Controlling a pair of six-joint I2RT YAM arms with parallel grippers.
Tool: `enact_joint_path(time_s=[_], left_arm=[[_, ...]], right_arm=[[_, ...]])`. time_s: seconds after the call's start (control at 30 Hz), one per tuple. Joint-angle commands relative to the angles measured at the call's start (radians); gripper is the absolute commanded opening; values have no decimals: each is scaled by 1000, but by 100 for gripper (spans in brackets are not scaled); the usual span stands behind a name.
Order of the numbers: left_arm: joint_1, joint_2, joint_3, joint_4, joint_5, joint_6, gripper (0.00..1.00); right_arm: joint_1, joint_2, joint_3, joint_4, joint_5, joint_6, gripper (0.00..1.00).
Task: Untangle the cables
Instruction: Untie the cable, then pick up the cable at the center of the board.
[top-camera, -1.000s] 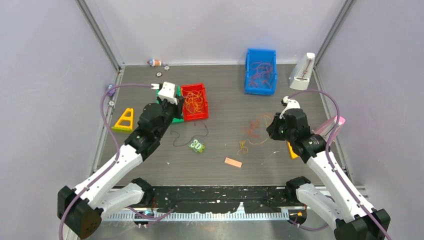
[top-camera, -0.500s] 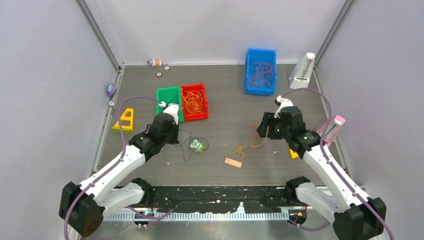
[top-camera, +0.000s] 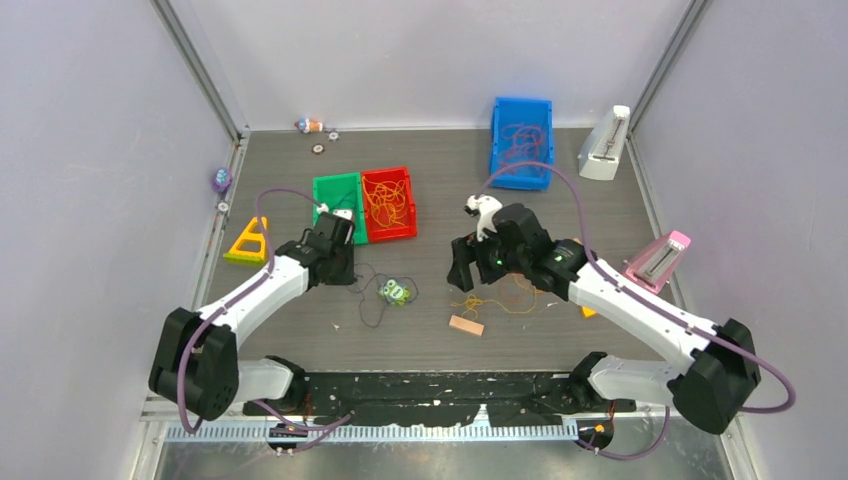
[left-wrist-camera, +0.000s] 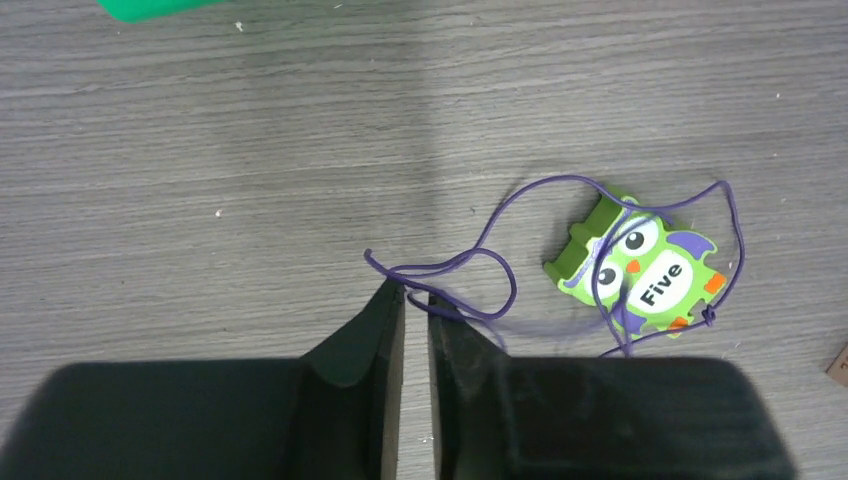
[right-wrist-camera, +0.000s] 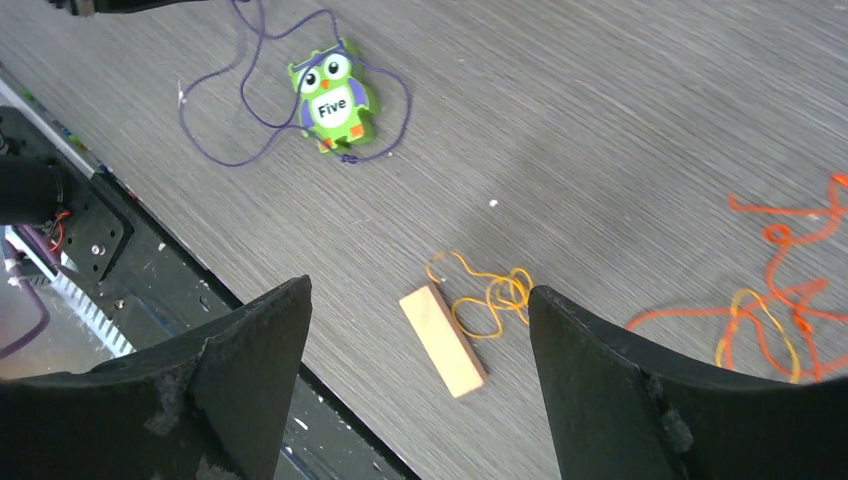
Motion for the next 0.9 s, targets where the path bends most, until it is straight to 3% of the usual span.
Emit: enact_joint_path(time_s=[0.0,0.17,0.23,0.33,0.47,0.6,0.87], left_arm=[[10,22,35,68,3,-28,21],[10,70,45,88,60,-22,53],[10,88,57,77,56,-14,61],[11,126,83,55,51,0,68],[13,188,120,39,46,12,69],[26,269,164,42,75,25,65],[80,460,245,-18,189,12,23]], right_arm=[[40,75,66,83,-60,-3,85],[43,117,67,103,-92,-6,84],[43,115,58,111,-93,-5,84],[43,106,43,125,-96,0,83],[43,101,31,133,-103,5,82],[44,91,31,131,-106,4,82],[43,39,18,119,-80,2,81]])
